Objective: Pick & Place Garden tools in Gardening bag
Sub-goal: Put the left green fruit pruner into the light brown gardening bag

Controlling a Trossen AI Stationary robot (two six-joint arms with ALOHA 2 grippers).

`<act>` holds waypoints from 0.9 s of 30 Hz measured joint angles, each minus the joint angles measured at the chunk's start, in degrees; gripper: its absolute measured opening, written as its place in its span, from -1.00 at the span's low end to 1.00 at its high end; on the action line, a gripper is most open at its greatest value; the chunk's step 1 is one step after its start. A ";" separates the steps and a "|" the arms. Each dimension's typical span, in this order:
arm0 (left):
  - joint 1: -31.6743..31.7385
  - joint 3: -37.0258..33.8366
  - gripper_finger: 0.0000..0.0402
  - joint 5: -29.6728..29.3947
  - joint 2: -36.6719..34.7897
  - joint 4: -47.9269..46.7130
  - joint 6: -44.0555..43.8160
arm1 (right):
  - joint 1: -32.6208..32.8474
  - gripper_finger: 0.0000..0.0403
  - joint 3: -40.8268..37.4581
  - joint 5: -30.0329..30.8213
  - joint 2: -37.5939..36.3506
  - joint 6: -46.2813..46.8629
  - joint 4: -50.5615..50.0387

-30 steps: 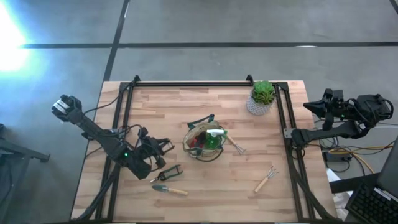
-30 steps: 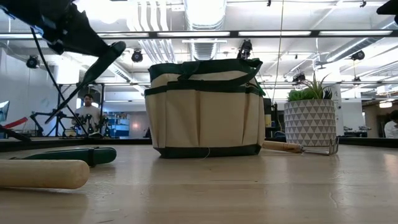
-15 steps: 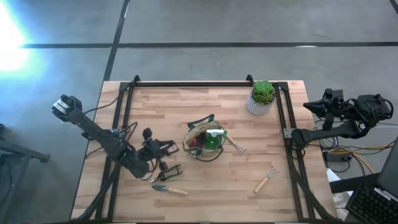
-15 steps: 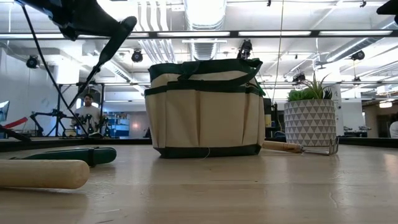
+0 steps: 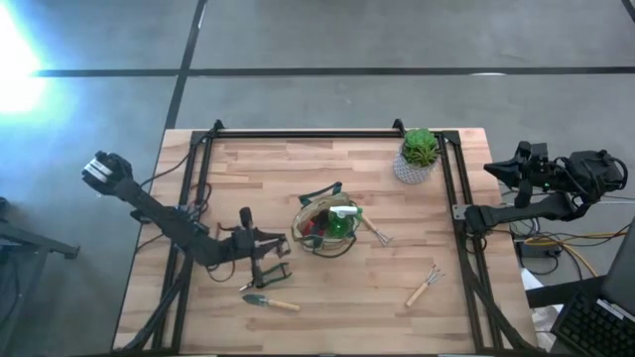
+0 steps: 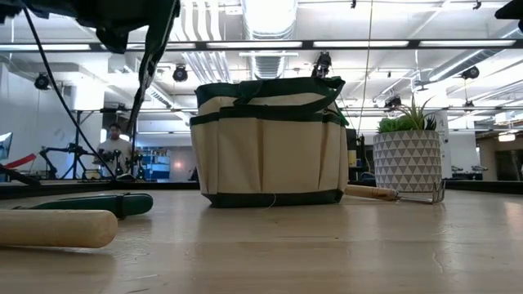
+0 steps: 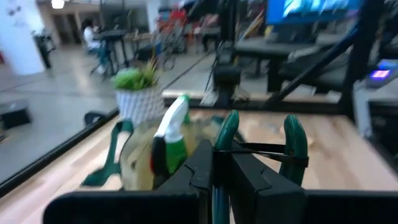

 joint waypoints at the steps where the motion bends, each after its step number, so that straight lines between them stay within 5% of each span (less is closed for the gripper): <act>1: 0.18 -1.13 -0.88 0.98 -0.06 3.21 1.18 | -0.02 -0.96 0.00 0.01 0.00 0.00 0.00; 13: 3.23 -12.38 -0.88 6.83 -0.08 32.91 10.60 | 0.00 -0.96 0.00 -0.01 0.00 0.00 0.00; 27: 10.10 -14.66 -0.88 18.90 -0.05 37.99 9.78 | -0.01 -0.96 0.00 -0.01 0.00 0.00 0.00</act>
